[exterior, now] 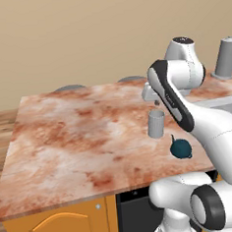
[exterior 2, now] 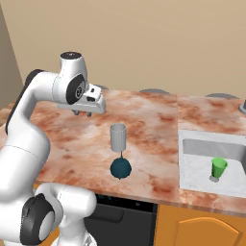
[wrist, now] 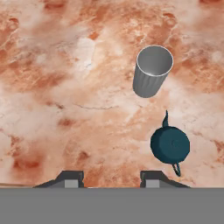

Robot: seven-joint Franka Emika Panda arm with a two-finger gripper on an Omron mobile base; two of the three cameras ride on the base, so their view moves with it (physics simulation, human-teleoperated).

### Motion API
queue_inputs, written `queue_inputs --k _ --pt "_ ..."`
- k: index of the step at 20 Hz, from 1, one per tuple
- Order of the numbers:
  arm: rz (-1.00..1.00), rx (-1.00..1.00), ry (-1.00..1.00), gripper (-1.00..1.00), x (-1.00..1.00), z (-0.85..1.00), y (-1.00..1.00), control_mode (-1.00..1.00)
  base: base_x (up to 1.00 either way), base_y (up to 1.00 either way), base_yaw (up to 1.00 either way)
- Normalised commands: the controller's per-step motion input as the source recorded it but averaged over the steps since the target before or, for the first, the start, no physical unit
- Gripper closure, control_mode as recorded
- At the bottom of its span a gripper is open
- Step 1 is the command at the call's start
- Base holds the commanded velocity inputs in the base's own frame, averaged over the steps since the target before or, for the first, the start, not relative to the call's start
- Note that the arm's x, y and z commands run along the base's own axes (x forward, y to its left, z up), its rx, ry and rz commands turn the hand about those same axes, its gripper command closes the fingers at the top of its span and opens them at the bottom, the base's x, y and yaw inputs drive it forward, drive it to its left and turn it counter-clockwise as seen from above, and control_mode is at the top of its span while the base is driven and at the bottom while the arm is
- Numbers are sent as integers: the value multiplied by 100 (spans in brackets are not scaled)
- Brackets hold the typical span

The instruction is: Pick the glass cup and teapot and place them in the sink. Then turn on the water.

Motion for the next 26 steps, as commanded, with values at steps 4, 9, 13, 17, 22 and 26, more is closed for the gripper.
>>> queue_inputs --k 4,9,13,17,22,26 --pt "-1 0 1 -100 0 -7 -11 -100 0 0 0" --pt "0 0 0 -100 8 0 -11 -100 0 0 0" --pt "8 0 0 -100 -7 0 -33 -100 0 0 0" --pt "12 -2 0 -100 -32 -7 -39 -100 0 0 0" --pt "11 -5 0 -100 -56 -24 -27 -100 0 0 0" --pt "6 -8 3 -100 -57 -41 -3 -100 0 0 0"
